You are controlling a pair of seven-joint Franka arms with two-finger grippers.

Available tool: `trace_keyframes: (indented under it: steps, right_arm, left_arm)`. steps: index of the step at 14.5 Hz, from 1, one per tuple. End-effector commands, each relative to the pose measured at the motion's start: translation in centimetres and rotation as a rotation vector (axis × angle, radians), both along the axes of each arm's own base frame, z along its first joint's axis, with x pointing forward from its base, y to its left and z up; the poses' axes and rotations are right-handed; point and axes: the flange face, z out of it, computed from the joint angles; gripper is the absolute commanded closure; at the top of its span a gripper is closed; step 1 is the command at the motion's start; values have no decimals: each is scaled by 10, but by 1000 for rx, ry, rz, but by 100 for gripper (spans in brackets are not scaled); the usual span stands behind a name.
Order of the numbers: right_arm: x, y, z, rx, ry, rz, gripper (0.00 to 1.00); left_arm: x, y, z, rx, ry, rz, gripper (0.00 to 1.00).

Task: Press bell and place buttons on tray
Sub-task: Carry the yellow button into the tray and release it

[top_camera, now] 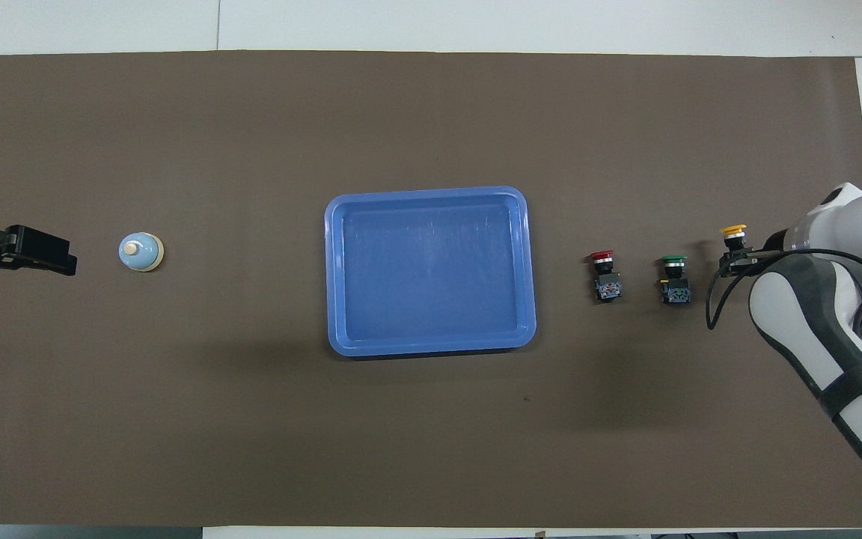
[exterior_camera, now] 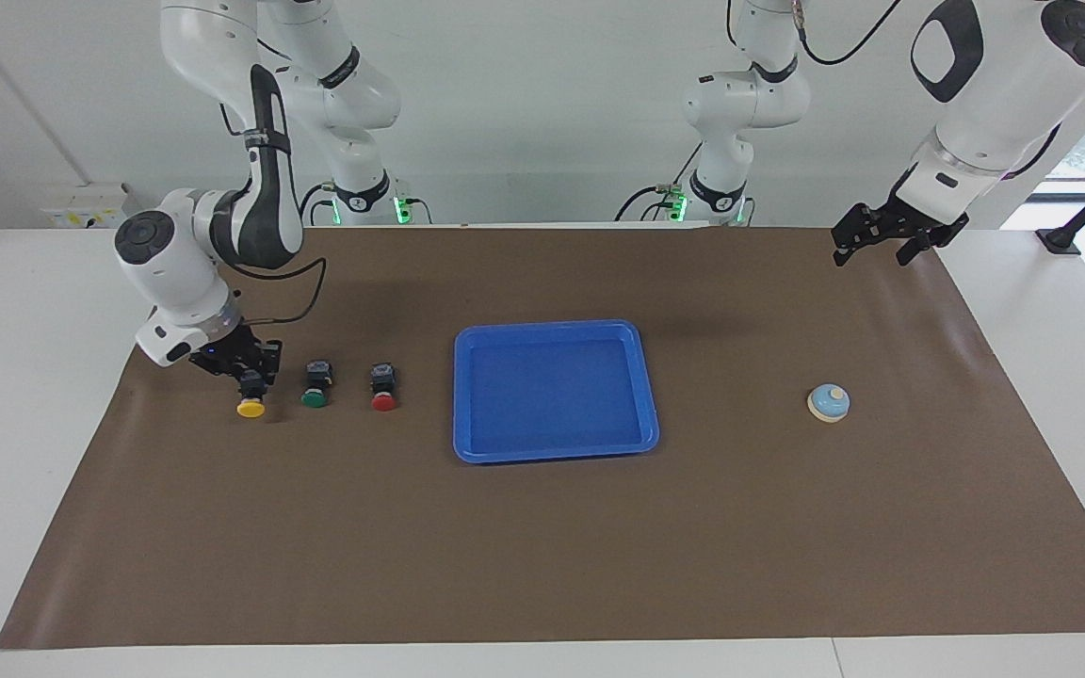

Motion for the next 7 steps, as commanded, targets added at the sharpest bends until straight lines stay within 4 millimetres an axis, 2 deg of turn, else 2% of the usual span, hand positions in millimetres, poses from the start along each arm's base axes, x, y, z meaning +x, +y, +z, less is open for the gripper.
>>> trace_keyframes:
  steps: [1, 2, 4, 5, 7]
  right_arm:
    - [16, 81, 23, 2, -14, 4, 100]
    - [15, 120, 25, 1, -20, -14, 100]
    - [1, 212, 30, 3, -43, -48, 100]
    - [-5, 249, 34, 8, -52, -48, 100]
    - [-12, 310, 20, 10, -40, -68, 100]
  left_arm:
    - [-4, 0, 6, 5, 5, 0, 0]
    - [-4, 0, 6, 5, 5, 0, 0]
    - [-4, 0, 6, 5, 5, 0, 0]
    - [-4, 0, 6, 5, 5, 0, 0]
    - [-4, 0, 6, 5, 5, 0, 0]
